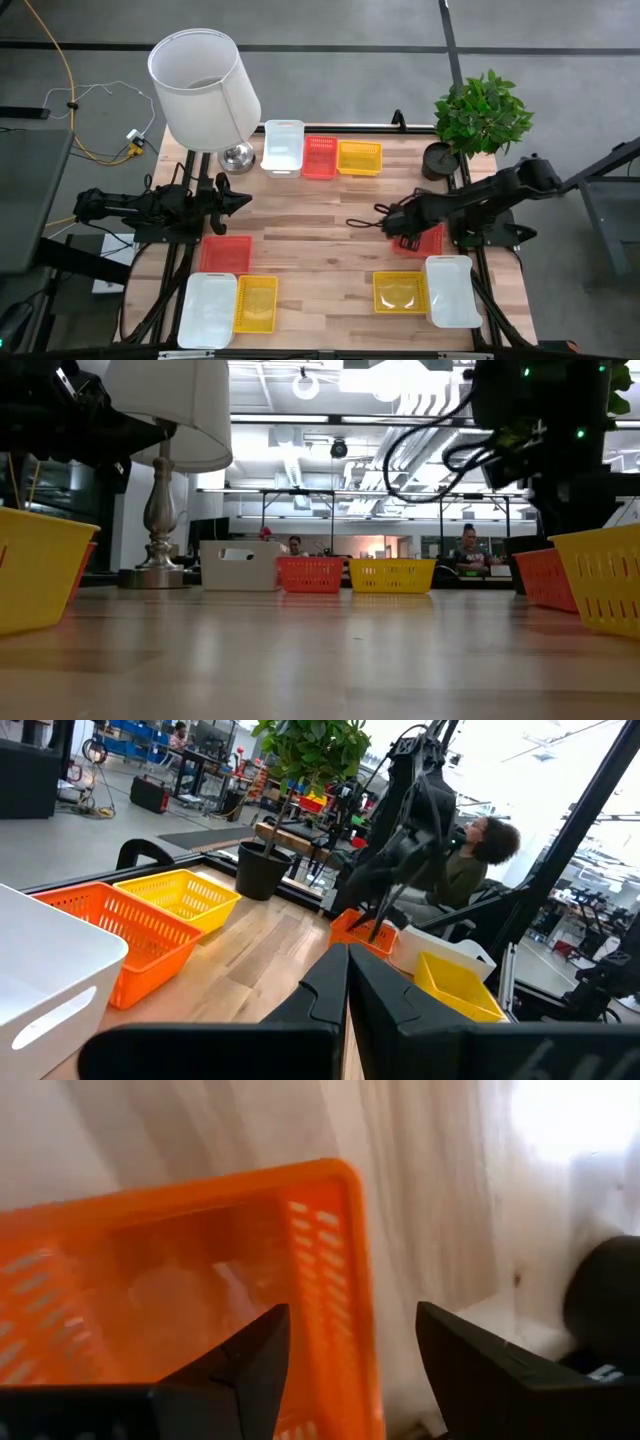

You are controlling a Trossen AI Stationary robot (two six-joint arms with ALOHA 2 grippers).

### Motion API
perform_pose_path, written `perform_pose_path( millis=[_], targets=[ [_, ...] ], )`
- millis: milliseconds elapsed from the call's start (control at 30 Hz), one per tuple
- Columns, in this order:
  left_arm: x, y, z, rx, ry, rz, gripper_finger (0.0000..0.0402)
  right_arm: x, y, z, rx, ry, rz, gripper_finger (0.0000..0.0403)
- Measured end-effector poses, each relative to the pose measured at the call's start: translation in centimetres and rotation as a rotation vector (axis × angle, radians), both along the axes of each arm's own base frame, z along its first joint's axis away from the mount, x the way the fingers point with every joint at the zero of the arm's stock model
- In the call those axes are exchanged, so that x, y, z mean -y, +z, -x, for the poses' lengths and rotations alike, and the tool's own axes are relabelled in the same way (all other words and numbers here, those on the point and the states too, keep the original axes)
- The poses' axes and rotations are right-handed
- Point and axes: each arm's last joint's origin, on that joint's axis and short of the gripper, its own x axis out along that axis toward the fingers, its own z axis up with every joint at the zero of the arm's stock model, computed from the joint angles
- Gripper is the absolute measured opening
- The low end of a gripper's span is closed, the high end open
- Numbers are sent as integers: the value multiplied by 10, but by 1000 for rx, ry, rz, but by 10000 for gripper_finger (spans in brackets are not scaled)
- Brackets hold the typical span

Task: Stack baskets by color
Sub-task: Stack the bottom right orange bin on the top orange bin

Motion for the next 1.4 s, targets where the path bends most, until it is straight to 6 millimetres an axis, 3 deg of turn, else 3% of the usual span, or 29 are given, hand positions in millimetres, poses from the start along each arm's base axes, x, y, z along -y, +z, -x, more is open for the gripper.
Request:
perform_pose_path(
  millis=[300, 400, 500, 600, 733, 900, 1033, 1200, 1400],
  targets=[
    [0, 0, 0, 0, 0, 0, 1, 13, -21, -9, -137, 39, 18, 190],
    [0, 0, 0, 0, 0, 0, 1, 18, -24, -10, -160, 41, 10, 151],
    [0, 0, 0, -1, 0, 0, 1, 21, -24, -10, -167, 43, 2, 86],
    [0, -1, 0, -8, 0, 0, 1, 25, -21, -10, -154, 28, -8, 18],
    [0, -1, 0, -7, 1, 0, 1, 26, -14, -9, -123, 4, -2, 19],
    [0, 0, 0, 0, 2, 0, 1, 24, 15, -22, -52, 6, 29, 5],
    [0, 0, 0, 3, 2, 7, 1, 22, 47, -46, 100, 43, 63, 1],
    [0, 0, 0, 3, 3, 8, 1, 26, 82, -83, 450, 56, 152, 1],
    [0, 0, 0, 3, 4, 8, 1, 63, 102, -117, 937, -126, 181, 0]
  ],
)
